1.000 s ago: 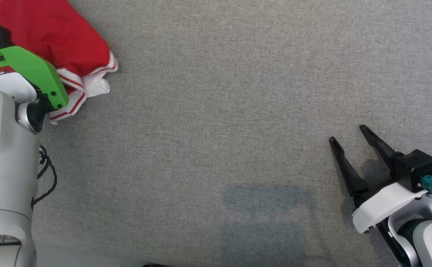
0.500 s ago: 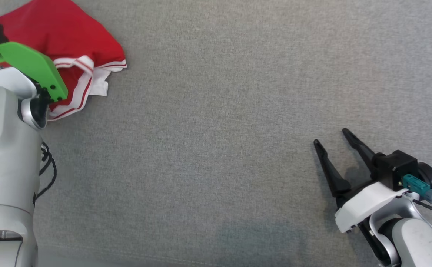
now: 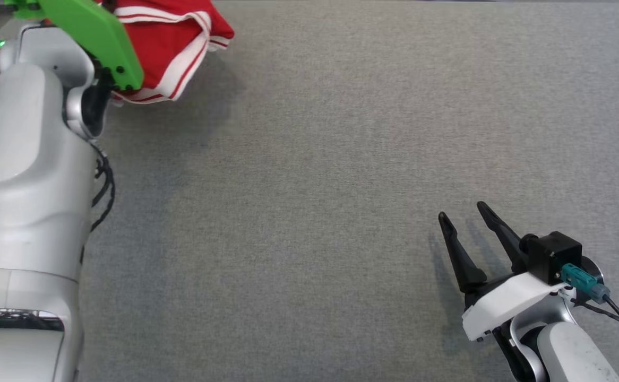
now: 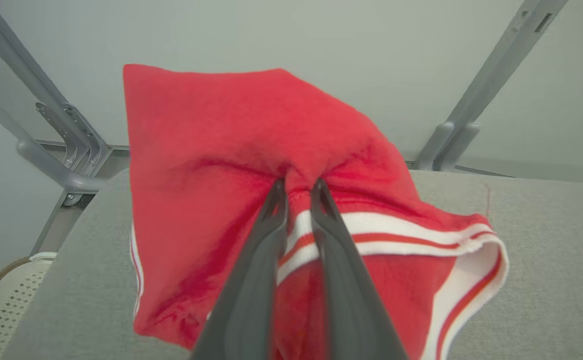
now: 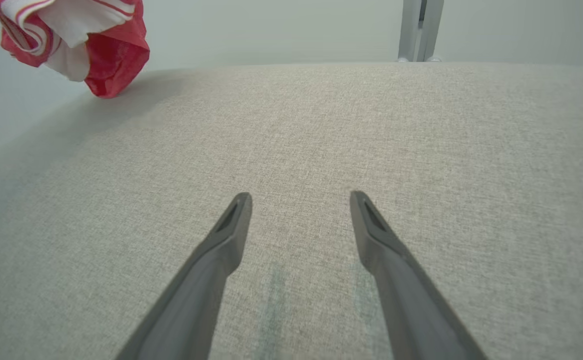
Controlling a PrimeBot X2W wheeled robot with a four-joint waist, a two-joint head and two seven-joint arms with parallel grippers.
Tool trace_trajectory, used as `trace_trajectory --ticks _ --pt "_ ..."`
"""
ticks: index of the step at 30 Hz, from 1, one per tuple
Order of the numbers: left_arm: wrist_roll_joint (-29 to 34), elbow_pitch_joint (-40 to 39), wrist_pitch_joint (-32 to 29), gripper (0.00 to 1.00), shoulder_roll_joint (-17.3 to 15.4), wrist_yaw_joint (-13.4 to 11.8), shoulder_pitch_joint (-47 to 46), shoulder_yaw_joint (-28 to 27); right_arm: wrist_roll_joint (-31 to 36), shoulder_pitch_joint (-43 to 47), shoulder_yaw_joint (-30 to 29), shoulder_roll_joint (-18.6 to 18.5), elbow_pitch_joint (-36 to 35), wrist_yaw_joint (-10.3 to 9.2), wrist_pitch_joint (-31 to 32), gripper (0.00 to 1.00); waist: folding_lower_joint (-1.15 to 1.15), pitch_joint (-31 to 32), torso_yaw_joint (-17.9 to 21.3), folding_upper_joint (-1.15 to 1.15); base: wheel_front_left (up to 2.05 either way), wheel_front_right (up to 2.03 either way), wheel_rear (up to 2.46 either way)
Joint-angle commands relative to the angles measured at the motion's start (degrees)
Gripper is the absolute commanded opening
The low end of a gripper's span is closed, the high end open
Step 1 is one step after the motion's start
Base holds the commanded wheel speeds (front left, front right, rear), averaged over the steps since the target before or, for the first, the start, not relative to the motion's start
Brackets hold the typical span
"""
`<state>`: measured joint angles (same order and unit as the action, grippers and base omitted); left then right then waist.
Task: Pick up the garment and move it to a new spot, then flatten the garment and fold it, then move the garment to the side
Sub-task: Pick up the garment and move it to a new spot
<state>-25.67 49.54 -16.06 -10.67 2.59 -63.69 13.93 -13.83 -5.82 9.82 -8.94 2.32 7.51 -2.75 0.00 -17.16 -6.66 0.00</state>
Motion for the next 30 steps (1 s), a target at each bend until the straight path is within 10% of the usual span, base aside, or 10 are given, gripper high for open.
trace_trajectory --ticks 1,14,30 --pt "-0.5 -1.9 -0.5 0.0 1.4 0.8 0.1 0.9 -0.4 0.4 -0.1 0.6 0.9 -0.04 -1.0 1.0 0.0 3.4 4.4 0.0 0.0 0.0 0.0" --pt "-0.1 -13.8 -3.0 0.0 6.9 1.7 8.4 9.6 -1.2 -0.9 -0.2 3.6 4.9 -0.04 -5.2 1.0 0.0 5.1 14.6 0.0 0.0 0.0 0.0" --pt "-0.4 -22.6 -5.1 0.0 6.2 -2.6 24.2 17.8 -0.8 -0.4 -1.8 4.9 7.7 -0.04 -8.3 1.0 0.0 4.6 21.0 0.0 0.0 0.0 0.0"
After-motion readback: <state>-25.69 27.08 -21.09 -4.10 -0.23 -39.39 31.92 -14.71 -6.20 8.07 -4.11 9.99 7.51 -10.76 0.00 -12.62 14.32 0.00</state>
